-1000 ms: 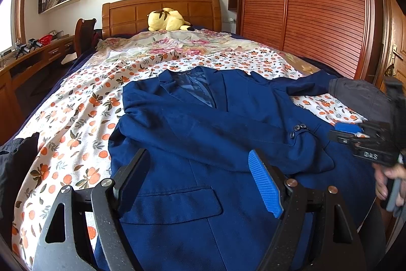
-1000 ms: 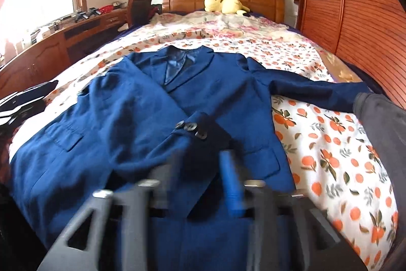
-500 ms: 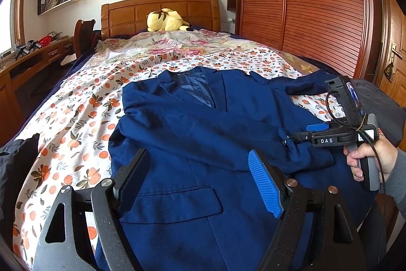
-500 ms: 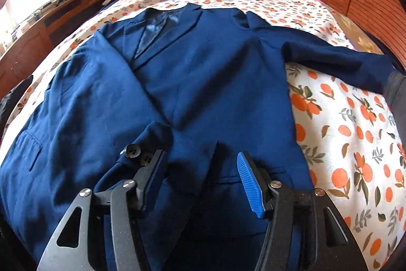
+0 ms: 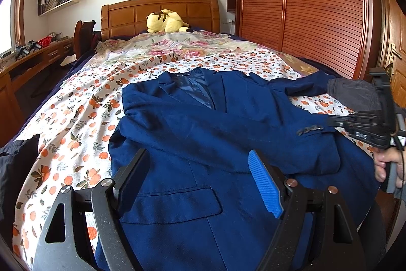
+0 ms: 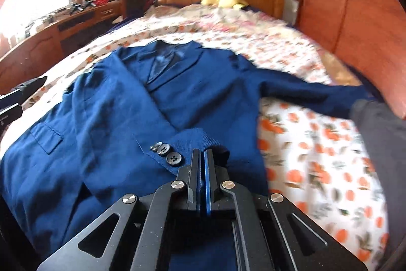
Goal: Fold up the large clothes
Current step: 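Drag the cuff with the right tool to lay the sleeve flat, then open, then move the right tool to the other outstretched sleeve and close on it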
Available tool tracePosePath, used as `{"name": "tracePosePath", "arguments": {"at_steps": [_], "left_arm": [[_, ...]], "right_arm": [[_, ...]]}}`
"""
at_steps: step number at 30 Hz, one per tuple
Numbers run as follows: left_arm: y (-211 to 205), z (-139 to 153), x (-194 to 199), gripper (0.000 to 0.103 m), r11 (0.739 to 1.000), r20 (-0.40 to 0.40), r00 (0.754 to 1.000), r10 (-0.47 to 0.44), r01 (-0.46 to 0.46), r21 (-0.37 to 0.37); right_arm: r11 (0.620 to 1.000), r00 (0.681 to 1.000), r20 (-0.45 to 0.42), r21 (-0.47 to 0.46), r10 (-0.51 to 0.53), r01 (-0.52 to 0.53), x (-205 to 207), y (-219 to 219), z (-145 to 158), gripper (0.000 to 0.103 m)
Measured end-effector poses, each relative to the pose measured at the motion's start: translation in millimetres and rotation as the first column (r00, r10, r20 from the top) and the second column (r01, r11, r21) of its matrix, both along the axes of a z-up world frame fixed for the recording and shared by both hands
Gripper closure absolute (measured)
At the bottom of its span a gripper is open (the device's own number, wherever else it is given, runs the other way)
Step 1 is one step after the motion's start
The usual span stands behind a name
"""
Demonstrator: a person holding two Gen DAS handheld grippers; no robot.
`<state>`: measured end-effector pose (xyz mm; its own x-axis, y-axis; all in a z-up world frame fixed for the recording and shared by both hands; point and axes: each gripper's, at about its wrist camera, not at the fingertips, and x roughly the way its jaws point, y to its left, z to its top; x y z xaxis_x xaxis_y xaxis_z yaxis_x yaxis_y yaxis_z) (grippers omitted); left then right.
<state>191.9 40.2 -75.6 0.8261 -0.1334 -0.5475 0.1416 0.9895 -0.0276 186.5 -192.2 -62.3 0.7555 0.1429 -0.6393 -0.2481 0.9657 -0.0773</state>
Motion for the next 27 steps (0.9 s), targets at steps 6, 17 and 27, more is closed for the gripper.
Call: {"name": "tracePosePath", "arguments": {"at_steps": [6,17,27], "left_arm": [[-4.0,-0.5,-0.3,0.023,1.0,0.002,1.0,-0.007,0.007,0.009],[-15.2,-5.4,3.7,0.023,1.0,0.002,1.0,-0.009,0.009,-0.004],[-23.9,-11.3,5.7,0.023,1.0,0.004,1.0,-0.02,0.02,0.002]], "right_arm": [[0.985,0.999,0.018,-0.169,-0.037,0.039,-13.3,9.5,-0.2,0.09],[0.994,0.99,-0.084,-0.01,0.11,-0.111,-3.5,27.3,-26.2,0.06],[0.987,0.98,-0.142,-0.057,0.141,-0.15,15.0,36.9,-64.8,0.058]]}}
